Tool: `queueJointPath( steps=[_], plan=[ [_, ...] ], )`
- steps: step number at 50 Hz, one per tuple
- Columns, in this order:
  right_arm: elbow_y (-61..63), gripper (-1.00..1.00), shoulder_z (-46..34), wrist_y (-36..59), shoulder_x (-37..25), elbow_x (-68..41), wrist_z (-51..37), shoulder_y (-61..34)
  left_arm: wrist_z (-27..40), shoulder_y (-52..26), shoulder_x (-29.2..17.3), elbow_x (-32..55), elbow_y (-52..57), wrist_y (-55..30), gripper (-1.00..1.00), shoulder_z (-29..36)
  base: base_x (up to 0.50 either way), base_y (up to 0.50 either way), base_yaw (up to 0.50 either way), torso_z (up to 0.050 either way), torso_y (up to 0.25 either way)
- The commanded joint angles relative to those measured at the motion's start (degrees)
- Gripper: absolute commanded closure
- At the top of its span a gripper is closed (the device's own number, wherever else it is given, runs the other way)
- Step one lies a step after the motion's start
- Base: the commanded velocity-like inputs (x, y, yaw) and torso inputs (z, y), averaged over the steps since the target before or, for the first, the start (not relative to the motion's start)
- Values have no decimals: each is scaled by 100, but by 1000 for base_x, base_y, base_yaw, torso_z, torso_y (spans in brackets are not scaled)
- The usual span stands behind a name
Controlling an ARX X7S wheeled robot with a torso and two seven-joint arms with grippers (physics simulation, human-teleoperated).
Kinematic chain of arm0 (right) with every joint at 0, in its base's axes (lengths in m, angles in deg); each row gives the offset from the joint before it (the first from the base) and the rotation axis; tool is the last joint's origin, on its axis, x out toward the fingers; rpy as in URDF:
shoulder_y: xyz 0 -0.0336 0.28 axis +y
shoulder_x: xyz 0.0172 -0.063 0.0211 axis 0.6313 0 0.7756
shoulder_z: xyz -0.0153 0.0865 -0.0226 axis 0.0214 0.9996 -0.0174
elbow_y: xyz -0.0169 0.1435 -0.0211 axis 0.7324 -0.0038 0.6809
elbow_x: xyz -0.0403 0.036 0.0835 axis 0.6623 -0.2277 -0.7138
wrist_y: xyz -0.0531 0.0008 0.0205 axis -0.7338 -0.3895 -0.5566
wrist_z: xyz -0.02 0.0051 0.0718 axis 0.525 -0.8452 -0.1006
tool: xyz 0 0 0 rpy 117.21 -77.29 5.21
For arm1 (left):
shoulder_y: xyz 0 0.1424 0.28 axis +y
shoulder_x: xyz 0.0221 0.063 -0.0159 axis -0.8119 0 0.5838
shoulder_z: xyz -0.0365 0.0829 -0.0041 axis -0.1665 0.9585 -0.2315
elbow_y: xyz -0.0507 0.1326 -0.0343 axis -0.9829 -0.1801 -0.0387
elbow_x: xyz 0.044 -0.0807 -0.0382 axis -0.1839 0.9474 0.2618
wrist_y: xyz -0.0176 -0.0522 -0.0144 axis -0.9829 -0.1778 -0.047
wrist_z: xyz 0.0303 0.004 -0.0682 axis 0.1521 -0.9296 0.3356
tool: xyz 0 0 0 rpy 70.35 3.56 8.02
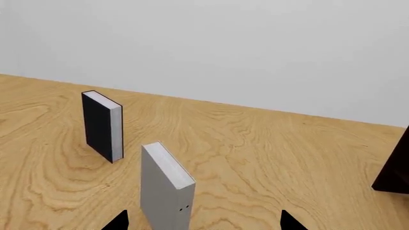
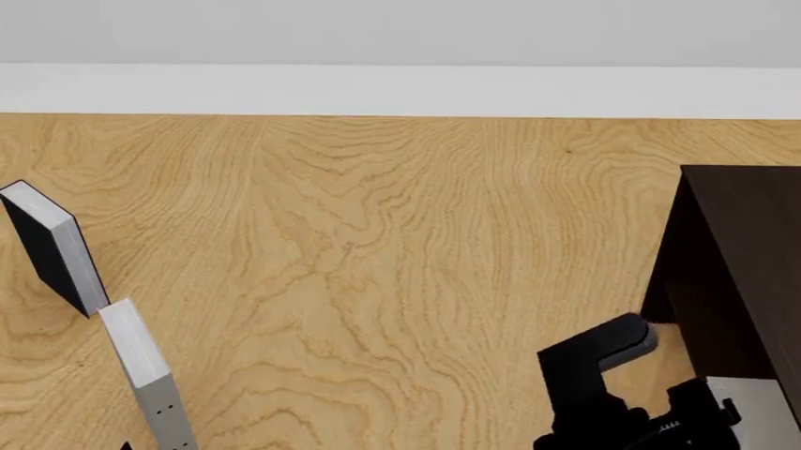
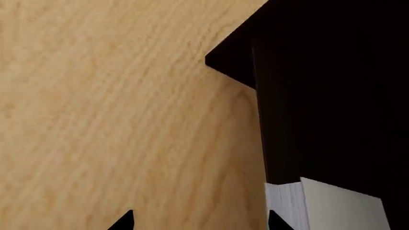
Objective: Pick up the book on the right and place it on the cabinet shelf.
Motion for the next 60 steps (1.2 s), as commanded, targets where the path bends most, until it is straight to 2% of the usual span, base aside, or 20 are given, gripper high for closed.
queueJointPath(
  steps=[1,15,26,43,53,60],
  plan=[
    [715,-100,-191,148,-19,153,-26,-63,-41,33,54,-19,6,-59,-100,-72,0,0,0,0,0],
    [1464,-100,-190,344,-100,77,-149,-278,-50,19,55,-22,-11,-55,-100,-53,0,0,0,0,0],
    [2660,-100,126,645,-572,-350,-684,-497,-54,18,32,-3,-12,-33,-100,-63,0,0,0,0,0],
    [5267,-100,866,1085,-1947,-1427,-1852,-873,-39,15,12,2,14,-18,-100,-59,0,0,0,0,0],
    [6605,-100,1430,902,-2878,-2072,-2298,-1091,-30,-7,1,27,17,-16,-100,-65,0,0,0,0,0],
    [7213,-100,1756,402,-3651,-2123,-2192,-914,-50,-12,12,20,-16,6,-100,-60,0,0,0,0,0]
  ],
)
